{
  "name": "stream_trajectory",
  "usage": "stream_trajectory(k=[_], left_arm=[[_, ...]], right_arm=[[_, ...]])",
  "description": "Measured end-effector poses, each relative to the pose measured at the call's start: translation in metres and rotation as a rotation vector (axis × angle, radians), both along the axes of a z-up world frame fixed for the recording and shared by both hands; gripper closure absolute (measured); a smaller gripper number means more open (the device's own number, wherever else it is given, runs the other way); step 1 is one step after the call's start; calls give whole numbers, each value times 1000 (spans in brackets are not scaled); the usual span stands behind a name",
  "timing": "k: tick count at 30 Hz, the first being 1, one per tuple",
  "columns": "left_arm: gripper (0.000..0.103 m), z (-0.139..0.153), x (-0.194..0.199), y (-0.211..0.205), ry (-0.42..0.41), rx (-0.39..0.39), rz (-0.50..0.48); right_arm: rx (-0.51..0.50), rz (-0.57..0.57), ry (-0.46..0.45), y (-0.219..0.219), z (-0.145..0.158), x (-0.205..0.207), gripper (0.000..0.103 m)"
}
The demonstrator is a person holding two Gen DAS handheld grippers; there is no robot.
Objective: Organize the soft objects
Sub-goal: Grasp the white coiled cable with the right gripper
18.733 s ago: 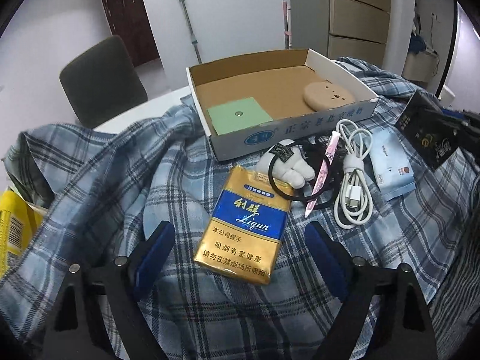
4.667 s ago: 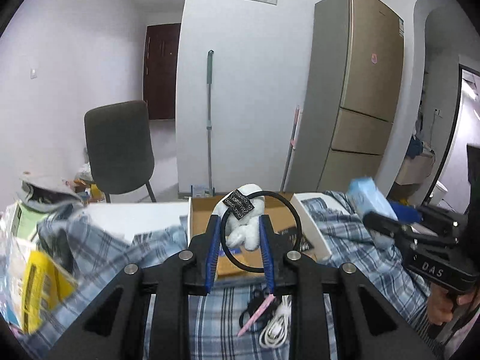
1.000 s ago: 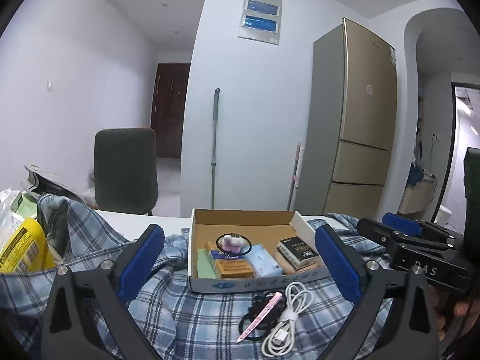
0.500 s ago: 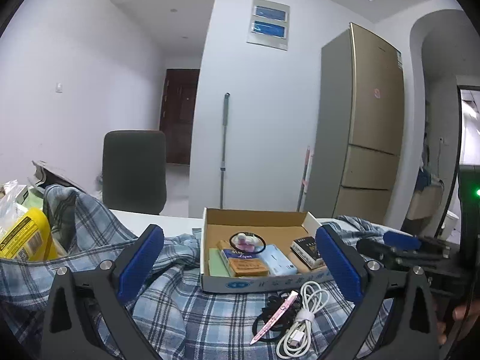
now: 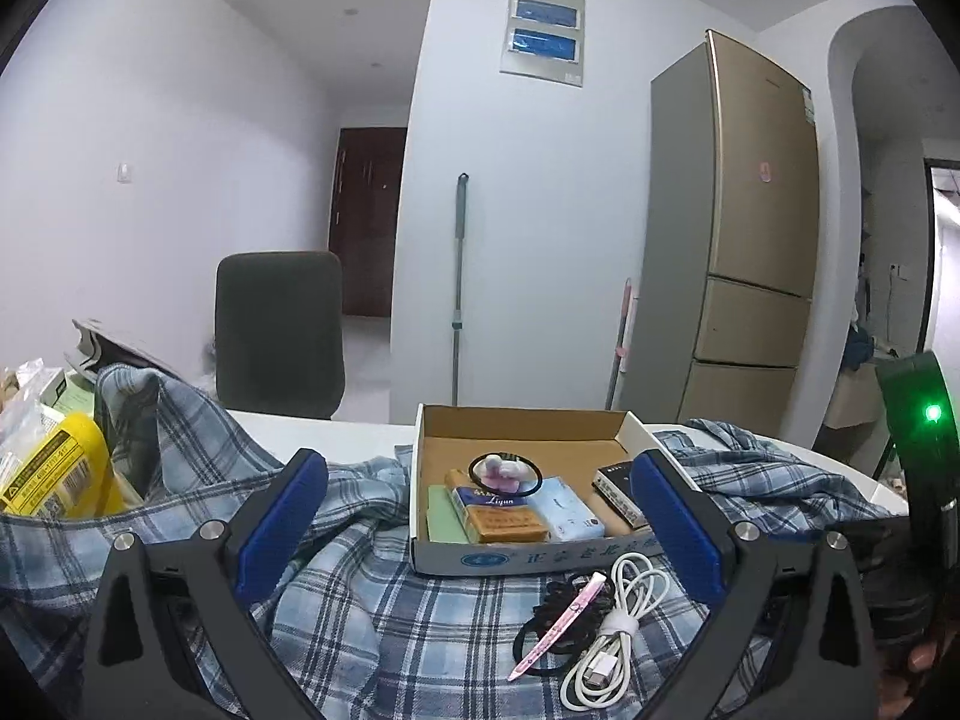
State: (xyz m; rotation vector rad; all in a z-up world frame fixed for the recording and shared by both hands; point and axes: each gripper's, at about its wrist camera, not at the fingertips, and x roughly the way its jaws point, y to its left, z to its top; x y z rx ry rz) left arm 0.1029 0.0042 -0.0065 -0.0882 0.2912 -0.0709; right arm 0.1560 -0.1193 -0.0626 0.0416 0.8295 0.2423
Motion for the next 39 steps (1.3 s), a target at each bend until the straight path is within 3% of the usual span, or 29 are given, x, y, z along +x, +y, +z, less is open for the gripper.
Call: stream_trajectory(k=[3,7,11,22,26,29,31,35,39], left_arm=[[0,0,0,1,1,-11,-11],[0,3,-6,3,-30,-3,37],[0,7,-10,9,-40,-45,38],[0,7,-11,5,-42,-28,33],[0,7,-10,7,-35,-35,37],[0,8,-9,8,-27,-41,33],[0,10,-8,8,-9,-53,21],[0,23,-3,5,103,-43,-12],[0,29,-3,4,150,-55,-46]], right_arm=[[-2,39,40,10,-2,7,58],[-15,59,172,23,-17,21,66],[-11,59,277,31,-34,31,68],[39,-15,332,34,-42,46,69],[66,-1,322,33,-39,43,82],[65,23,312,29,-33,41,83],[39,37,299,24,-26,38,83],[-47,91,298,17,-10,36,83],[-107,114,331,5,-19,33,81]])
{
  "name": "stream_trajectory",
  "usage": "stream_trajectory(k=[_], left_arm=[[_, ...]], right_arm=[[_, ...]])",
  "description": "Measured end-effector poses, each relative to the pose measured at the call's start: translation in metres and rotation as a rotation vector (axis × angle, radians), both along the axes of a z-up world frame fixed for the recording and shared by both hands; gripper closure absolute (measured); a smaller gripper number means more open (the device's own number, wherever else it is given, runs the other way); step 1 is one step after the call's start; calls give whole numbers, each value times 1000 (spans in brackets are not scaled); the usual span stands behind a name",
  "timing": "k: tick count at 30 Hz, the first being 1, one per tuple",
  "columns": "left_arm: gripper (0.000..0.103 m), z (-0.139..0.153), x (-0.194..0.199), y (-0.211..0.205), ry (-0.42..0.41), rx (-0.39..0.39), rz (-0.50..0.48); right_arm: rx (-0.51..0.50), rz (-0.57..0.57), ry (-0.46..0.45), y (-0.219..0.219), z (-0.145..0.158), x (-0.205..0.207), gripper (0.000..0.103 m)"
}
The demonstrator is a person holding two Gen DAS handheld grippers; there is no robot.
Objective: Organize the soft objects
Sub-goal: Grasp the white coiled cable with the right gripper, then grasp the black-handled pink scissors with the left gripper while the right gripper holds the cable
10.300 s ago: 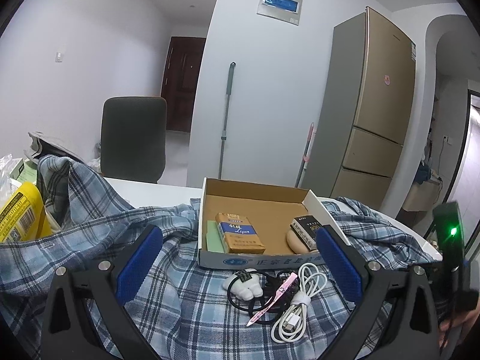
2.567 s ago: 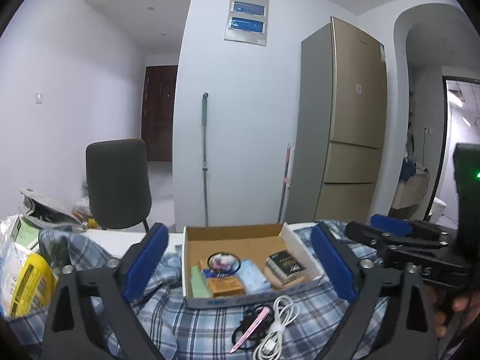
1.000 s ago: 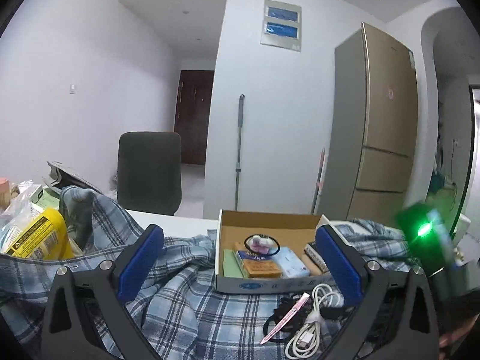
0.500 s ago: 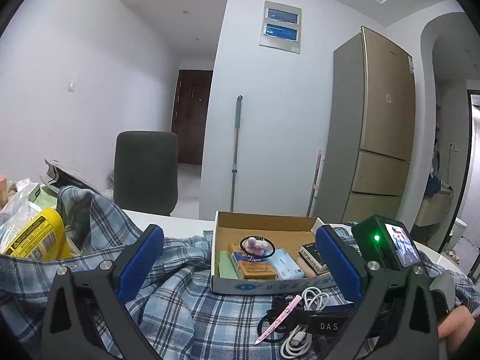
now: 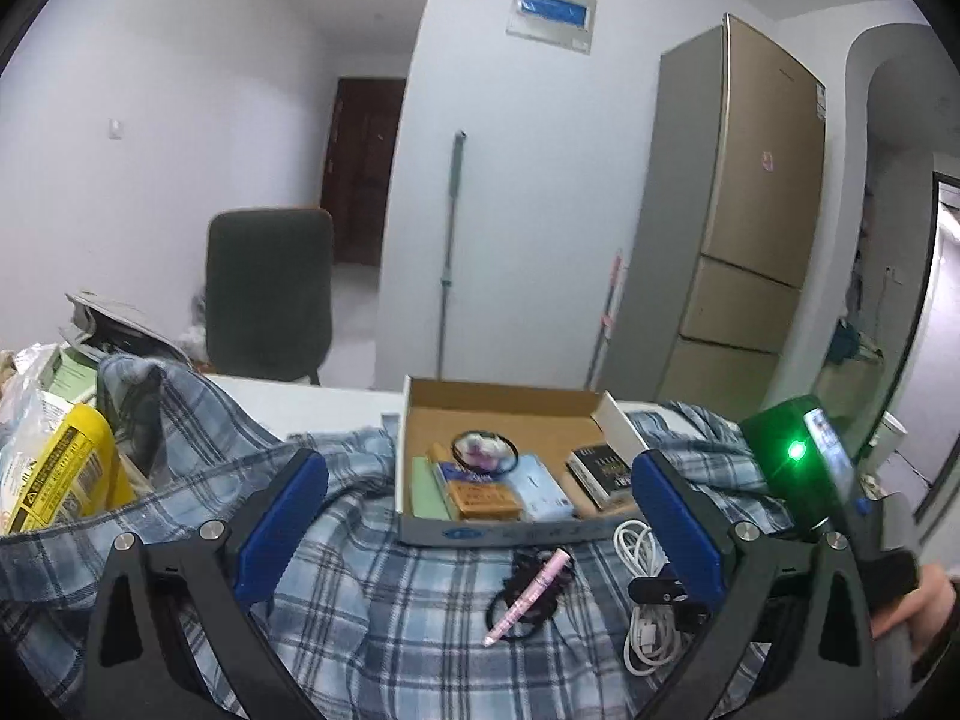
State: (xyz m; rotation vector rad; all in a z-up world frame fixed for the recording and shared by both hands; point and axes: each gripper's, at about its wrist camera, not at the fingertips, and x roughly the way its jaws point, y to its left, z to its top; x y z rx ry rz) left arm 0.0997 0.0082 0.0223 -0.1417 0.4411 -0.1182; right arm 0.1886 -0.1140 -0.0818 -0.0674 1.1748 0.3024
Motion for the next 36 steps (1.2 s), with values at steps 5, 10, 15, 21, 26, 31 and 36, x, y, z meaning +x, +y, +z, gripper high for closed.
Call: stream_trajectory(k=[5,10,15,21,26,31,36], left_arm=[[0,-9,7,0,67,-17,-15],[0,-17,12,-5,89,1,-18],[0,-25,17,-8,112,15,-26],[1,-33,21,-13,145,42,-37],[15,-44,31,-19,209,67,-77],[31,-59,47,-27,305,110,-118],[32,-63,63,-39,374,136,-173]], right_arm=[[43,-82,-12,-13,-12,2,45],[25,-91,14,-11,-26,3,71],[23,-63,-38,-8,-21,-4,81],[-35,3,-123,-18,-2,-10,81],[-40,-22,-105,-29,-14,-7,81],[75,-34,-188,-39,-7,-14,81],[83,-74,-348,-48,9,-25,81]])
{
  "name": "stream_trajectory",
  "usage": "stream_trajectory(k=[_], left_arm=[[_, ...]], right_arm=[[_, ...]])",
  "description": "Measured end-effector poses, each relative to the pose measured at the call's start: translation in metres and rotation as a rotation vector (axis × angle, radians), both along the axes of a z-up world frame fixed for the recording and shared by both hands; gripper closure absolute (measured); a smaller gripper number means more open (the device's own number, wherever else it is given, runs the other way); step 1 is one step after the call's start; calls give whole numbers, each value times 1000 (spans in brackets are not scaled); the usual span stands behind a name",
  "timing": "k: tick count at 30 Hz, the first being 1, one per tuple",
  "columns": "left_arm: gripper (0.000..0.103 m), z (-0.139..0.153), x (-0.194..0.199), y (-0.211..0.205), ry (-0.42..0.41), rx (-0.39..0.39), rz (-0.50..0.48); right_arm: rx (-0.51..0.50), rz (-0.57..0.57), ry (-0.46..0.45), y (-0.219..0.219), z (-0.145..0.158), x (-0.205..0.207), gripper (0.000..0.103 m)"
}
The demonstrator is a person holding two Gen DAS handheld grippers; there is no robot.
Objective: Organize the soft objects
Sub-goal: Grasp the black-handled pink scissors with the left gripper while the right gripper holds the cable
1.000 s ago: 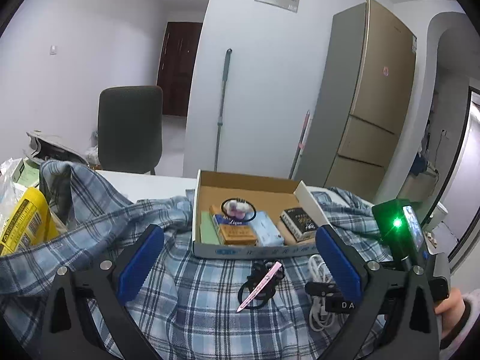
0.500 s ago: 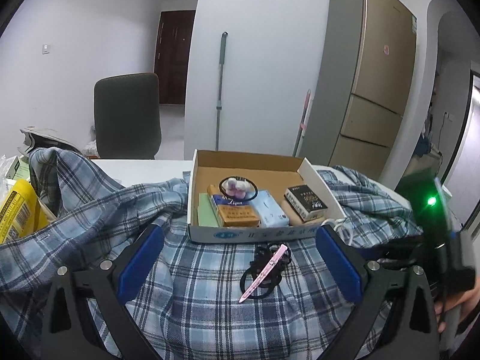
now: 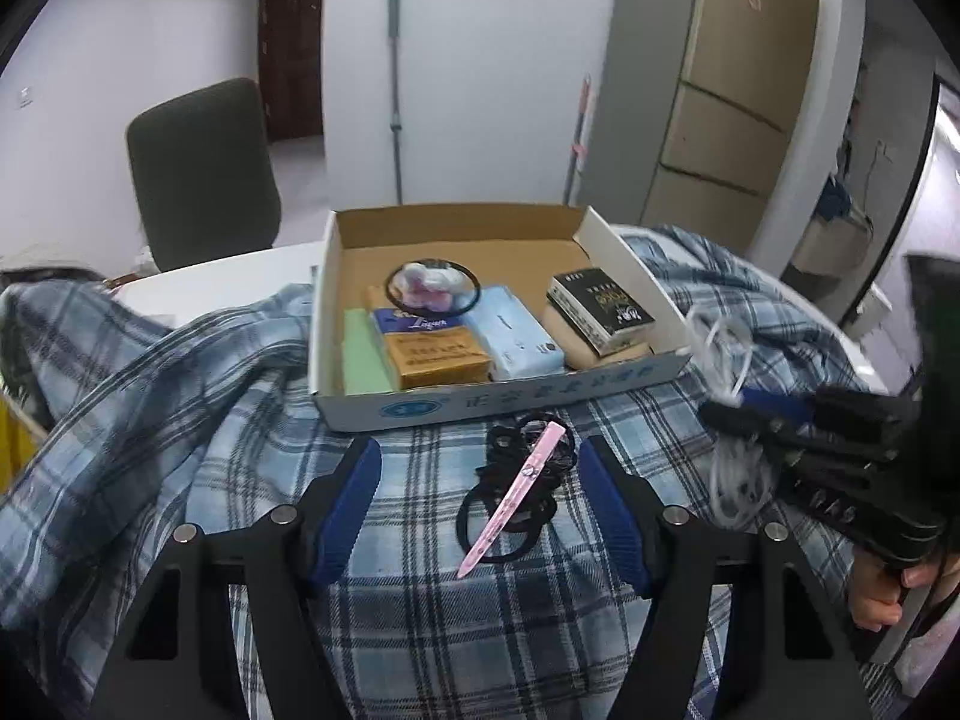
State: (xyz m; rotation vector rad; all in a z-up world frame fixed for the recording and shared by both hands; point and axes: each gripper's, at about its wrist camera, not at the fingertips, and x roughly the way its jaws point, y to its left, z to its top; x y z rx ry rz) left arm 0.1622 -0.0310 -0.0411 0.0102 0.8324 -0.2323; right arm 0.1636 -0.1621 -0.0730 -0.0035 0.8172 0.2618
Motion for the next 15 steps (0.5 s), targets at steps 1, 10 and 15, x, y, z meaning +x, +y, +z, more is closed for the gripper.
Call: stream_trajectory(k=[1,10,15], left_arm=[[32,-1,3,-3,10,13,-9],[32,-24,23,-10,21,15,-14],[42,-37,25,-14,52,22,-82]], right_arm=[[6,0,-13,-1,1,-1,81],[27,-11,0,-2,-8,5,81],[37,6,25,-2,-12,6,81]])
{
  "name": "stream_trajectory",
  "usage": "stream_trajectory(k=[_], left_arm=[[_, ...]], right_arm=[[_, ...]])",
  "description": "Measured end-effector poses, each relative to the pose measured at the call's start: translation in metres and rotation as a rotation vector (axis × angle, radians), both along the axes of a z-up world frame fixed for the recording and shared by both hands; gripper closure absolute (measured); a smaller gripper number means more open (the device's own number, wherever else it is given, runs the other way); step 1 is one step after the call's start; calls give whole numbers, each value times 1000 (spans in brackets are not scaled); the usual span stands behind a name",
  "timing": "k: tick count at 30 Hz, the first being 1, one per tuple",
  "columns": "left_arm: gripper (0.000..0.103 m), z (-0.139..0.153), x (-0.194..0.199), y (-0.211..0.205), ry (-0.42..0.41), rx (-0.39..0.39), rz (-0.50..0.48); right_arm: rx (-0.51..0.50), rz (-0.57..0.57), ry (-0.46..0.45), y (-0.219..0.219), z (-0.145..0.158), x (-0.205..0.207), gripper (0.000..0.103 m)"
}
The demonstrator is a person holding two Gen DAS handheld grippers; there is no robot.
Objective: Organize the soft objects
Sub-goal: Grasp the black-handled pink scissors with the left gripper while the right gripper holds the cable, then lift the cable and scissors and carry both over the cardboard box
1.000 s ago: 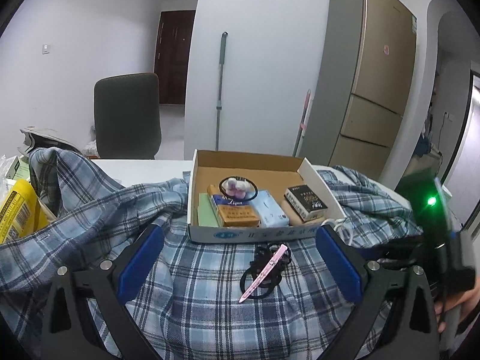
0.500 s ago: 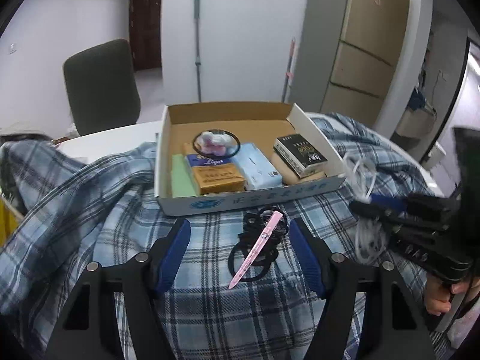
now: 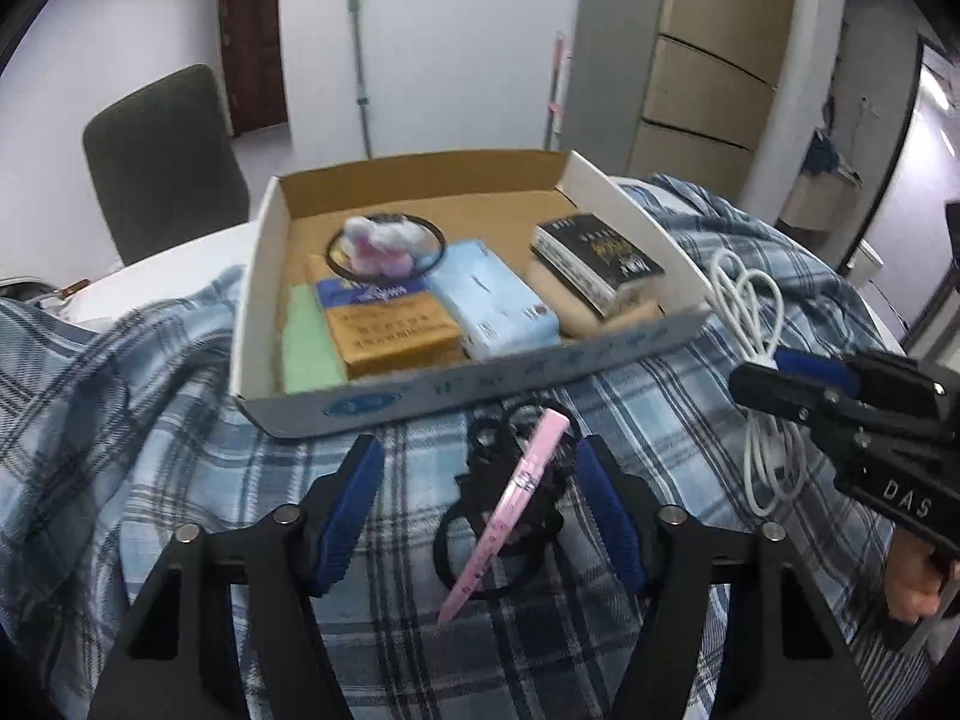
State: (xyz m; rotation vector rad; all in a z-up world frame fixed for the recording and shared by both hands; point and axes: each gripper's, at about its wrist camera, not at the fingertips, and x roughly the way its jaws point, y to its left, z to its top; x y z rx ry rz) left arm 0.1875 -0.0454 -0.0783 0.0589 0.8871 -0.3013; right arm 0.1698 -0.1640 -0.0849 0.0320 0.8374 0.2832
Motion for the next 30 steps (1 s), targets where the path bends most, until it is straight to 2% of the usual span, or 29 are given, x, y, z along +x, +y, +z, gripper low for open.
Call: stream_trajectory(k=[2,5,10,12,20,23,26,30], left_arm=[[43,-3,2,-3,12,-3,-20],[56,-7,4,-5,19,-4,-30],[67,-11,6,-7,42,-21,-41],[79,-10,5,-8,35,-20,-41],[82,11,-10,-8,-17,-13,-51],[82,29,-17,-8,-28,-12,-55],[82,55,-22,-11,-67,12,-62],[81,96,-16,-8,-115,-1,-32]], right_arm=[[3,1,9,0,-2,1,81],[8,3,22,-1,-4,2,81],[10,8,35,0,-5,3,81],[10,8,35,0,-5,3,81],[9,2,12,-3,4,0,81],[10,2,-28,-4,21,-6,81],[8,17,-65,-2,45,-7,81],[8,18,-98,1,82,5,81]])
